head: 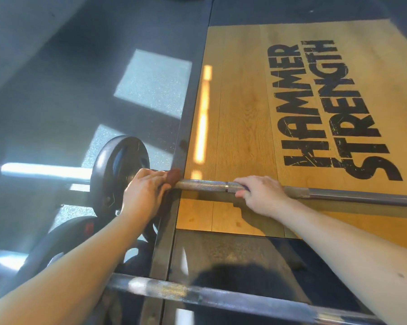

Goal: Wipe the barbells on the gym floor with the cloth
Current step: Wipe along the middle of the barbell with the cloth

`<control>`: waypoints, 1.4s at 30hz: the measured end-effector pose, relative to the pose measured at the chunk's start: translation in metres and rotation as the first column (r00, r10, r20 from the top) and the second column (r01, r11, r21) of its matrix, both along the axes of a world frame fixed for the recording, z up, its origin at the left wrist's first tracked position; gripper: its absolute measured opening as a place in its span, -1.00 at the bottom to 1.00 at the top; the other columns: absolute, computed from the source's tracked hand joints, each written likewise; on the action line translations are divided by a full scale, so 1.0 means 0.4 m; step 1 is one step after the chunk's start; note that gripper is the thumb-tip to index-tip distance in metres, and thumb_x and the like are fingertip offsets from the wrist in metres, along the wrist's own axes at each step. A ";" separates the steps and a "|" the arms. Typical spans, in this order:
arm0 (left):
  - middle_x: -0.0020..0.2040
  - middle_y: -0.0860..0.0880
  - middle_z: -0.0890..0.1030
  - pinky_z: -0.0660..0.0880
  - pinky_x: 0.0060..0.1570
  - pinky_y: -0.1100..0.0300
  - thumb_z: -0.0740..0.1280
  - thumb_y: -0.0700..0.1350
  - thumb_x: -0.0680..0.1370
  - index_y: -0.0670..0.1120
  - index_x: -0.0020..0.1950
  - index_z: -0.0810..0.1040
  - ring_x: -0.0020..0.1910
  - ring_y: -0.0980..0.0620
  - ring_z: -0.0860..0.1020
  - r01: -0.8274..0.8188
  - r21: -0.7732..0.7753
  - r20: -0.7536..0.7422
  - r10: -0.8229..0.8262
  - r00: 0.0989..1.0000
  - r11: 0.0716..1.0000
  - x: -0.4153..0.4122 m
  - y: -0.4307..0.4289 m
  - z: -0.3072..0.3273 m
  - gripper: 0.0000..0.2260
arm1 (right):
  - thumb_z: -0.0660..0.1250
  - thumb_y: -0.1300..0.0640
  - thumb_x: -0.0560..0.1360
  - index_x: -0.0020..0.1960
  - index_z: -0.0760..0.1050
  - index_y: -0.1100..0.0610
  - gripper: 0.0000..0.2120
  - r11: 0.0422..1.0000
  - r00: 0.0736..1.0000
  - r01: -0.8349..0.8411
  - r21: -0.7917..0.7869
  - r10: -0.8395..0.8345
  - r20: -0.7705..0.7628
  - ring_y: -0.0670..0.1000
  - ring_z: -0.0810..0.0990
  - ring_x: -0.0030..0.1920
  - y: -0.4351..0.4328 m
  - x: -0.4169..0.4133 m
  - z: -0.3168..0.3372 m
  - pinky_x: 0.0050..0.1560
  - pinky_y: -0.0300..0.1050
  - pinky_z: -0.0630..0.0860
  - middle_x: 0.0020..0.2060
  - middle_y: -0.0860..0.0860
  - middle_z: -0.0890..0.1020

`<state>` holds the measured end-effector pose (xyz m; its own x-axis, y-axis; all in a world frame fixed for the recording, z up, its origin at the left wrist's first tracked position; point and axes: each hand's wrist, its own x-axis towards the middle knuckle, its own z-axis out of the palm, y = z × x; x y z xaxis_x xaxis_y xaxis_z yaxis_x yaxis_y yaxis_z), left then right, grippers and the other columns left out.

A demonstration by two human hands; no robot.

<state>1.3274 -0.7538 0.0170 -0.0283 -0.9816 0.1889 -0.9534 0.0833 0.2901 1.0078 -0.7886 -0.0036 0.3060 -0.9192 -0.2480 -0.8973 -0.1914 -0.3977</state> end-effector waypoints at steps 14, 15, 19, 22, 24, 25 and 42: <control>0.21 0.05 0.68 0.50 0.18 0.06 0.39 -0.01 0.61 -0.03 0.21 0.71 0.18 -0.03 0.52 0.074 -0.016 0.008 -0.074 0.997 0.997 -0.055 -0.012 -0.042 -0.77 | 0.43 0.09 0.53 0.21 0.58 0.04 -0.74 0.872 0.999 -0.008 -0.490 0.032 0.041 0.08 0.51 -0.12 0.045 0.000 -0.092 -0.12 -0.07 0.13 -0.16 -0.04 0.54; 0.21 0.03 0.68 0.49 0.19 0.07 0.41 -0.04 0.60 -0.05 0.20 0.71 0.19 -0.03 0.52 0.024 -0.011 0.006 -0.024 1.000 1.000 -0.025 -0.005 -0.040 -0.78 | 0.43 0.10 0.53 0.21 0.58 0.05 -0.74 0.868 0.999 0.000 -0.497 0.026 0.046 0.08 0.51 -0.12 0.046 0.001 -0.096 -0.12 -0.06 0.12 -0.16 -0.04 0.55; 0.19 -0.02 0.66 0.55 0.22 0.00 0.45 -0.10 0.57 -0.10 0.20 0.70 0.16 -0.03 0.54 -0.062 -0.059 -0.102 0.056 0.993 0.996 -0.026 0.009 -0.053 -0.78 | 0.41 0.14 0.53 0.21 0.59 0.08 -0.75 0.847 0.998 0.022 -0.531 0.013 0.061 0.08 0.51 -0.12 0.052 0.006 -0.101 -0.12 -0.04 0.17 -0.16 -0.03 0.55; 0.16 0.01 0.69 0.51 0.15 0.06 0.48 -0.08 0.55 -0.09 0.13 0.73 0.10 0.02 0.52 0.102 -0.111 -0.153 -0.119 0.981 0.989 -0.170 -0.001 -0.090 -0.81 | 0.40 0.18 0.52 0.23 0.58 0.09 -0.72 0.848 0.999 0.015 -0.530 0.003 0.033 0.10 0.52 -0.10 0.058 0.008 -0.105 -0.11 -0.02 0.22 -0.13 -0.01 0.56; 0.12 0.00 0.71 0.50 0.09 0.06 0.49 -0.10 0.53 -0.11 0.09 0.74 0.07 0.00 0.53 0.177 -0.156 -0.198 -0.206 0.958 0.972 -0.271 -0.010 -0.100 -0.83 | 0.43 0.23 0.46 0.24 0.59 0.12 -0.65 0.848 1.000 0.012 -0.531 0.000 0.023 0.13 0.54 -0.07 0.053 0.003 -0.105 -0.10 0.01 0.25 -0.11 0.02 0.57; 0.12 0.01 0.71 0.51 0.07 0.05 0.48 -0.11 0.53 -0.11 0.09 0.74 0.07 -0.03 0.55 0.196 -0.169 -0.205 -0.229 0.952 0.966 -0.293 -0.014 -0.100 -0.83 | 0.43 0.25 0.44 0.25 0.59 0.13 -0.63 0.850 1.000 0.006 -0.527 0.006 0.020 0.15 0.55 -0.06 0.050 0.002 -0.106 -0.09 0.02 0.27 -0.11 0.03 0.58; 0.24 0.03 0.63 0.46 0.15 0.13 0.41 -0.03 0.61 -0.05 0.27 0.67 0.26 0.05 0.48 -0.186 0.046 -0.158 0.191 0.969 0.982 -0.063 0.000 -0.024 -0.74 | 0.07 -0.10 0.72 0.61 0.23 -0.11 -0.54 0.965 0.981 -0.146 0.219 0.169 -0.091 0.15 0.45 0.39 -0.048 -0.024 0.039 0.30 0.06 0.38 0.41 0.02 0.48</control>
